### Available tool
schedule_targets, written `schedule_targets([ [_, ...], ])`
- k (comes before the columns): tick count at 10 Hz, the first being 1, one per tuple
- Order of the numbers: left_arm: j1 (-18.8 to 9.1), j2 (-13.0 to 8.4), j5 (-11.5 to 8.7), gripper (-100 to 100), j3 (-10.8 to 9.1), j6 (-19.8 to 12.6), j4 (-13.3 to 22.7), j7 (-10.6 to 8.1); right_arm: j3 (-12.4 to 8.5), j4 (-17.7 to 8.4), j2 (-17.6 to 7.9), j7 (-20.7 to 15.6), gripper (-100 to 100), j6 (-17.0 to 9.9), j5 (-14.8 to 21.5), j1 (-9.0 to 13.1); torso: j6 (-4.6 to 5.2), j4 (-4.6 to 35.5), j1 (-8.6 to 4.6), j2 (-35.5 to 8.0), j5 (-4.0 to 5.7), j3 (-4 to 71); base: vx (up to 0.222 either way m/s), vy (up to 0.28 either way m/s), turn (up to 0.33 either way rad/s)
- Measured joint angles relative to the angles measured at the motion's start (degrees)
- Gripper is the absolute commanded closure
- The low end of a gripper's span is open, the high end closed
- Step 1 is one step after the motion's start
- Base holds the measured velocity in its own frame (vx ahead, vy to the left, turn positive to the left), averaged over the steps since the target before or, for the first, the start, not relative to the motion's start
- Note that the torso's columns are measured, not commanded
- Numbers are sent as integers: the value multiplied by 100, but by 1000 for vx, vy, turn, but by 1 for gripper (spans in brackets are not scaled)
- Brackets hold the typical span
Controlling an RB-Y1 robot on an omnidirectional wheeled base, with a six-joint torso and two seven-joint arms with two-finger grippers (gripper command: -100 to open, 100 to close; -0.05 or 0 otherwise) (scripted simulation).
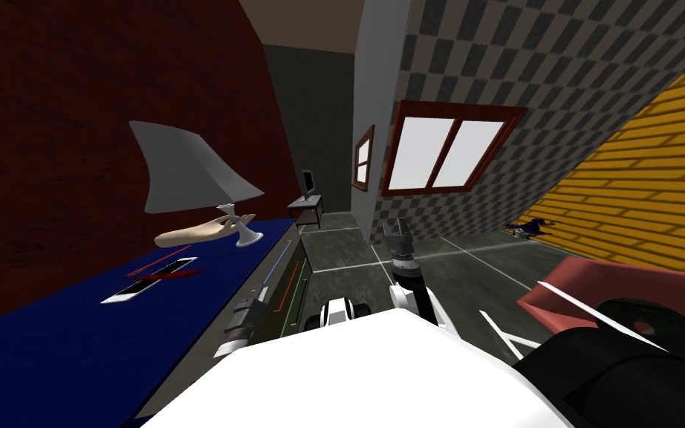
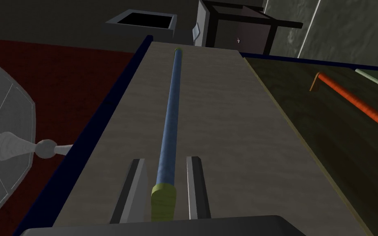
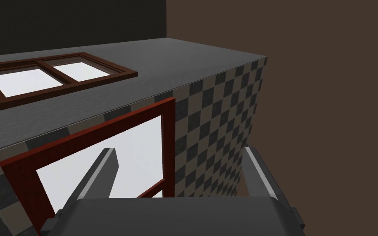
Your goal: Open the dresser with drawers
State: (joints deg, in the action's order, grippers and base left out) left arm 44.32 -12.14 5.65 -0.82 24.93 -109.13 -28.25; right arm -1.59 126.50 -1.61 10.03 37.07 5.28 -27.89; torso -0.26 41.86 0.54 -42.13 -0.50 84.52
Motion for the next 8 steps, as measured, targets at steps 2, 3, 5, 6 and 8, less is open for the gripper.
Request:
schedule_targets([
  [2,-411,48,-136,100,69,-112,177,166,0,0,0,0,0,0,0,1,-13,11,-7,-57,1,-35,-102,-25,51],
  [3,-621,35,-162,100,62,-127,292,180,0,0,0,0,0,0,0,1,-6,8,-5,-33,4,-20,-25,-4,-2],
  [5,-830,50,-161,100,72,-145,473,193,0,0,0,0,0,0,0,0,1,-6,-1,12,3,9,3,2,-1],
  [6,-865,39,-168,100,61,-137,565,186,0,0,0,0,0,0,0,0,1,-12,3,16,-2,11,9,2,2],
  [8,-877,61,-158,100,72,-122,698,201,0,0,0,0,0,0,0,0,5,-7,3,5,-2,4,-57,-11,61],
])
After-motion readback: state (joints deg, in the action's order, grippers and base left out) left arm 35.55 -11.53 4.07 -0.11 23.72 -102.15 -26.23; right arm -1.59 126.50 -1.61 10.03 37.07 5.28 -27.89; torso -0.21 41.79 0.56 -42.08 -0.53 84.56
